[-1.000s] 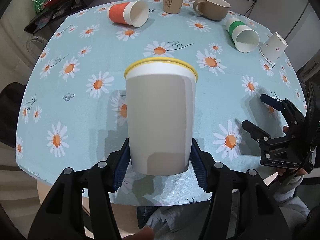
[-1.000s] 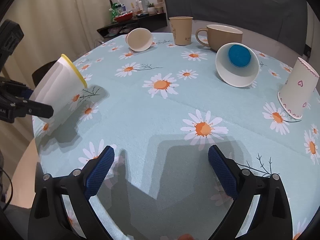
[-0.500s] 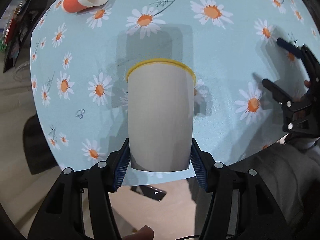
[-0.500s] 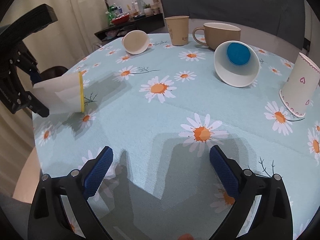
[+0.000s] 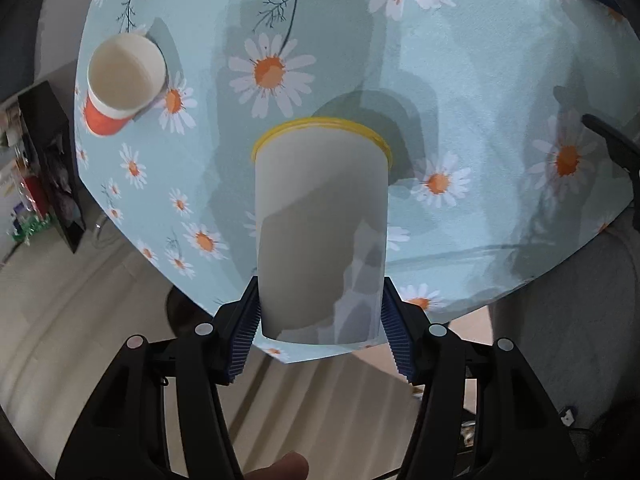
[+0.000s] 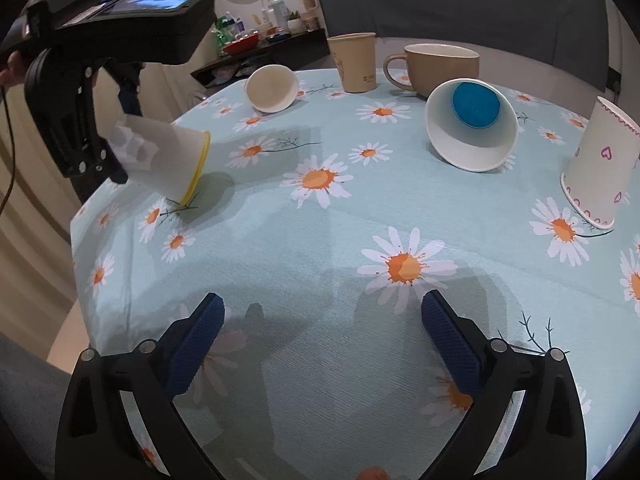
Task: Flip cup upside down
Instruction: 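Rotate the left gripper to turn the cup yellow base up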
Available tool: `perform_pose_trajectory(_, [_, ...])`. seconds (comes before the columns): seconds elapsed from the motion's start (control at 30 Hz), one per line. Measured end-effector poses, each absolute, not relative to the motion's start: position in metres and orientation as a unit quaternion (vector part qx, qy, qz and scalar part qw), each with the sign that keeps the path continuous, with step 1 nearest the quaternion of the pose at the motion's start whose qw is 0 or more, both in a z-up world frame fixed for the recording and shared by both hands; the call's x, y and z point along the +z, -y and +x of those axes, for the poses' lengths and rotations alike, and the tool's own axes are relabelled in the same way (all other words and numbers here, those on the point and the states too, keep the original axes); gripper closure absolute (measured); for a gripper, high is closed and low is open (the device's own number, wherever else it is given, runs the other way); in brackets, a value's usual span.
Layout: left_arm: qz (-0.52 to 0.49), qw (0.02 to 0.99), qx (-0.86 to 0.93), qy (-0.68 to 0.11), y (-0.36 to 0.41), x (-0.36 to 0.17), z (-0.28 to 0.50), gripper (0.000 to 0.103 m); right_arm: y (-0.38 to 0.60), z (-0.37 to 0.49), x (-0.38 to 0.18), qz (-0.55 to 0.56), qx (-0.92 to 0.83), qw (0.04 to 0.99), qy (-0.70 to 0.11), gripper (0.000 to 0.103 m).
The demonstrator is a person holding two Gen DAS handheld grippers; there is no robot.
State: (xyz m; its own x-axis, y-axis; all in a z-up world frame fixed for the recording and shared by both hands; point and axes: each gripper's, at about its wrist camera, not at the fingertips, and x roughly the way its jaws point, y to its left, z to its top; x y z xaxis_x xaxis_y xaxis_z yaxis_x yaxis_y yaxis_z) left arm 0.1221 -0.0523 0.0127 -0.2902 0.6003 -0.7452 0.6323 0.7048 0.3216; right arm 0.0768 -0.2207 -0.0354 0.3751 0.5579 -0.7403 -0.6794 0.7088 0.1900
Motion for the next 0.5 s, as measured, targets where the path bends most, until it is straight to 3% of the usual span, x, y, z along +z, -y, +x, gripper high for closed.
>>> perform_pose_trajectory(0.4, [0.518, 0.353, 0.009, -0.779, 0.079, -0.016, 0.146, 0.043, 0.220, 0.077, -0.036, -0.075, 0.374, 0.826, -0.415, 0.007])
perform_pose_trajectory(0.5, [0.523, 0.359, 0.009, -0.773, 0.082, -0.016, 0.149, 0.032, 0.220, 0.077, -0.036, -0.074, 0.375, 0.826, -0.415, 0.007])
